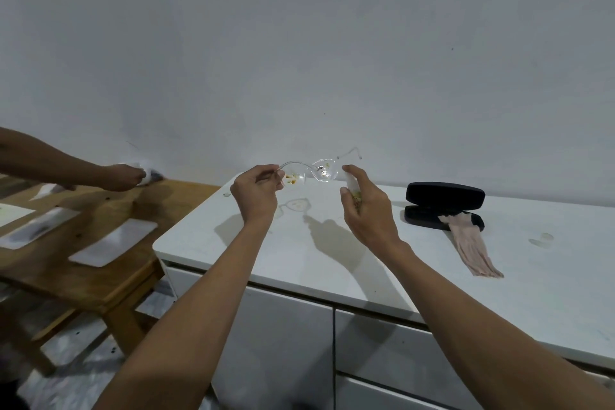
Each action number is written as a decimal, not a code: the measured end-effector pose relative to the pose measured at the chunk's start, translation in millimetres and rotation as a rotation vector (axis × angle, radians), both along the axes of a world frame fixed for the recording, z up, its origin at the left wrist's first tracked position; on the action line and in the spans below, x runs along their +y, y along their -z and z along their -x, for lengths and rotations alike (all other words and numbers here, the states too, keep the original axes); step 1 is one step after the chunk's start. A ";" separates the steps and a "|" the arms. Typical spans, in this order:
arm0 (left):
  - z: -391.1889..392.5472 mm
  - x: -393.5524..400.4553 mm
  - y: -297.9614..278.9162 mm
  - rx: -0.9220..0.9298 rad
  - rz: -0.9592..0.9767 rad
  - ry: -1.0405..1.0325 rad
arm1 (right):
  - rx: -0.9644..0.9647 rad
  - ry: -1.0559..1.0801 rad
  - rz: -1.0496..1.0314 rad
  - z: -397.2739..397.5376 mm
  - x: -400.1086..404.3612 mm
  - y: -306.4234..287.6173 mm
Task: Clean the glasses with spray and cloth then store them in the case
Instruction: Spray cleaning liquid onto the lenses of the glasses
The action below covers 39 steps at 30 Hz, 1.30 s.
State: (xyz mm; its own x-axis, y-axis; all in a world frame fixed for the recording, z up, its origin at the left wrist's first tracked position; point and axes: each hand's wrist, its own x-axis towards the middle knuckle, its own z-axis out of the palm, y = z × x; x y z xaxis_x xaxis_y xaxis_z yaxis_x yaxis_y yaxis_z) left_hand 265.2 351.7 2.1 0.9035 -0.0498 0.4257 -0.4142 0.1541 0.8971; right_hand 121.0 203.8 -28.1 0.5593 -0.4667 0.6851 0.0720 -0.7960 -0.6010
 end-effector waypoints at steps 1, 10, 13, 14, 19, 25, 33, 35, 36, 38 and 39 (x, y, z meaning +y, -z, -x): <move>-0.1 -0.6 -1.3 0.006 0.015 0.008 | -0.012 0.001 0.007 -2.4 -0.1 -1.4; 1.4 -5.9 -6.3 0.051 0.084 0.076 | -0.050 0.045 0.100 -14.9 0.4 -9.9; 1.2 -5.5 -5.1 0.066 0.103 0.104 | -0.066 0.068 0.127 -16.9 2.3 -10.0; 1.7 -4.9 -5.3 0.068 0.103 0.103 | -0.071 0.073 0.135 -17.7 2.9 -10.1; 1.5 -2.7 -7.2 0.071 0.112 0.123 | -0.064 0.095 0.181 -22.4 0.8 -10.0; 0.1 -3.9 -10.6 0.062 0.119 0.147 | -0.072 0.126 0.166 -24.8 -2.6 -11.9; 3.2 -10.4 -13.0 0.075 0.113 0.154 | -0.096 0.100 0.169 -22.9 7.5 -17.9; 4.0 -11.4 -12.8 0.080 0.113 0.151 | -0.101 0.074 0.214 -24.0 13.5 -19.5; 4.3 -11.7 -12.9 0.082 0.114 0.151 | -0.103 0.067 0.236 -25.2 16.5 -19.4; 4.8 -11.9 -12.9 0.086 0.110 0.150 | -0.105 0.059 0.258 -27.5 23.1 -19.4; 5.3 -11.7 -13.0 0.088 0.109 0.150 | -0.107 0.057 0.270 -28.8 26.4 -19.3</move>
